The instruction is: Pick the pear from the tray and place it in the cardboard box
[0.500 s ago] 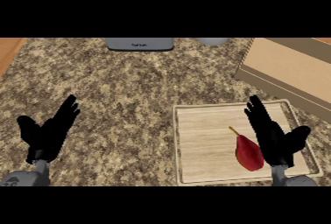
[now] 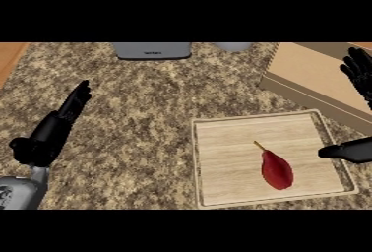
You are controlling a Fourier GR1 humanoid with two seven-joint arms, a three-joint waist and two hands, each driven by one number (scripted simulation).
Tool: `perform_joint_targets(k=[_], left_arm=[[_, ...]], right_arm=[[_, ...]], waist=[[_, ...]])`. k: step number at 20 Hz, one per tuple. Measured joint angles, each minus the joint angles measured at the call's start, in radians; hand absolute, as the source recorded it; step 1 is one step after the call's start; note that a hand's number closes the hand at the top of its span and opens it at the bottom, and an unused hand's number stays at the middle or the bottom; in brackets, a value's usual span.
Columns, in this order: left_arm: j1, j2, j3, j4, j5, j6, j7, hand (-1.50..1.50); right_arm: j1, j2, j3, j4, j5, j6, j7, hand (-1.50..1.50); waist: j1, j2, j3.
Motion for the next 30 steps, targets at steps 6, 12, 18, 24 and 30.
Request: perform_joint_targets(k=[6, 12, 18, 24, 30], left_arm=[[-0.047, 0.006, -0.015, -0.003, -0.031, -0.04, -0.041, 0.0], [-0.061, -0.015, -0.027, -0.008, -0.068, -0.033, -0.04, 0.0], [-0.082, -0.024, -0.018, 0.015, -0.078, -0.046, -0.04, 0.0], [-0.068, -0.039, -0.016, 0.017, -0.093, -0.057, -0.054, 0.0], [-0.059, -0.054, -0.004, -0.011, -0.104, -0.07, -0.041, 0.0]], right_arm=[[0.02, -0.144, -0.053, 0.073, 0.125, 0.173, -0.294, -1.5], [0.049, -0.253, -0.039, 0.043, 0.3, 0.235, -0.439, -1.5], [0.055, -0.352, 0.057, -0.103, 0.479, 0.282, -0.351, -1.5], [0.041, -0.359, 0.168, -0.305, 0.607, 0.345, -0.118, -1.5], [0.021, -0.307, 0.257, -0.462, 0.678, 0.453, 0.142, -1.5]], waist=[[0.016, 0.014, 0.003], [0.018, 0.013, 0.002], [0.016, 0.011, 0.001], [0.023, 0.011, 0.0], [0.027, 0.011, 0.0]])
